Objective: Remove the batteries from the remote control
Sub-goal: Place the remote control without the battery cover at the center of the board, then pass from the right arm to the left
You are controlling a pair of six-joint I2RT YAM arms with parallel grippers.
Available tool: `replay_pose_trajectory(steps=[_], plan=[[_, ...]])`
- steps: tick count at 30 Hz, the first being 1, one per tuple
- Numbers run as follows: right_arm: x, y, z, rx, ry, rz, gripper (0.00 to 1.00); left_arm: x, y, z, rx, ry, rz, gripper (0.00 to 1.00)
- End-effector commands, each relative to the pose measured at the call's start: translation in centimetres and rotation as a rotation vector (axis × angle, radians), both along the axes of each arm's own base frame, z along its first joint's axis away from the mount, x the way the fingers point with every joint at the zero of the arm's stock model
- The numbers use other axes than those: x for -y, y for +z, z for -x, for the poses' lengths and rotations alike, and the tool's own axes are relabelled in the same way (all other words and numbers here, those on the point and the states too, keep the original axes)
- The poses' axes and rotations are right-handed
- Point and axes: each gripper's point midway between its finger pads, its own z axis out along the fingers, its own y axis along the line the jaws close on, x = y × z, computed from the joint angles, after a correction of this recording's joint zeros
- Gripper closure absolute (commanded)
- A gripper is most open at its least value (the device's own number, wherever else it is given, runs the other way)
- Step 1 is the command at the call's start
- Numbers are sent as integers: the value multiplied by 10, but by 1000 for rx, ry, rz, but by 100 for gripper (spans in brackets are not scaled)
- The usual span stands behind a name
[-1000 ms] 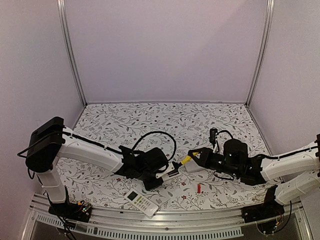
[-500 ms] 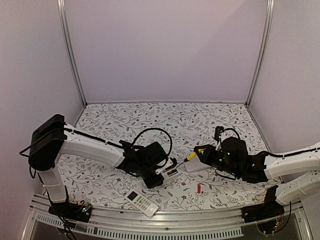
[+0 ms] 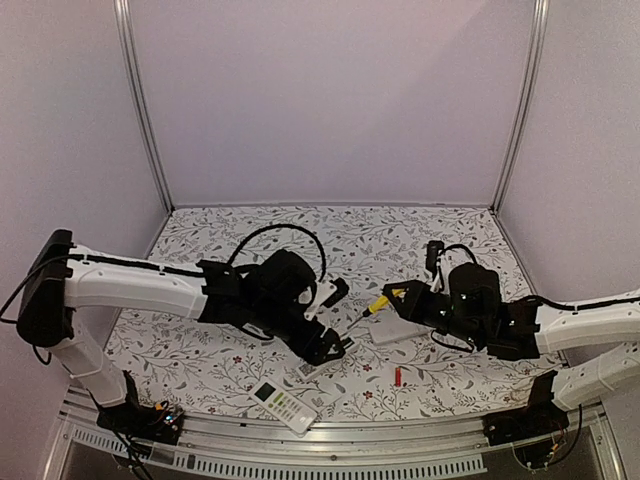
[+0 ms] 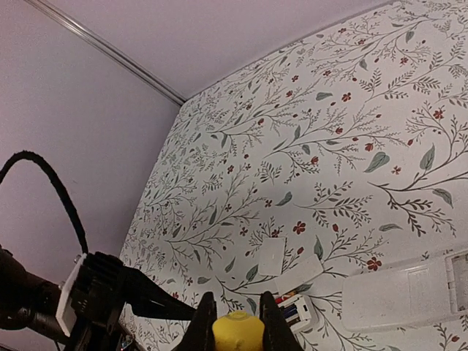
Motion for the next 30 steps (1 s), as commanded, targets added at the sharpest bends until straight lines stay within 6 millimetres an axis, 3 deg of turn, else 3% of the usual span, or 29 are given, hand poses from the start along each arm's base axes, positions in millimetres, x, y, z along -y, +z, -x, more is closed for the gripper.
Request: replay_pose_trajectory(steps=[1, 7, 13, 15, 18, 25, 28, 30], plan=[[-23, 43, 13, 92, 173, -86, 100, 13, 70, -16, -17, 39, 296, 17], [-37, 73, 32, 144, 334, -197, 100, 10, 121, -4, -109, -85, 582, 18], [-43, 105, 47, 207, 440, -311, 100, 7, 126, 18, -198, -184, 637, 25], [-43, 112, 49, 222, 450, -332, 100, 7, 133, 22, -200, -204, 666, 34], [-42, 118, 49, 236, 450, -356, 100, 5, 142, 27, -201, -229, 705, 55], [-40, 118, 48, 225, 450, -373, 100, 0, 141, 32, -228, -238, 725, 97], [-37, 110, 49, 195, 450, -375, 100, -4, 139, 33, -225, -238, 726, 100], [-33, 100, 48, 164, 451, -357, 90, -7, 137, 35, -221, -256, 723, 100]])
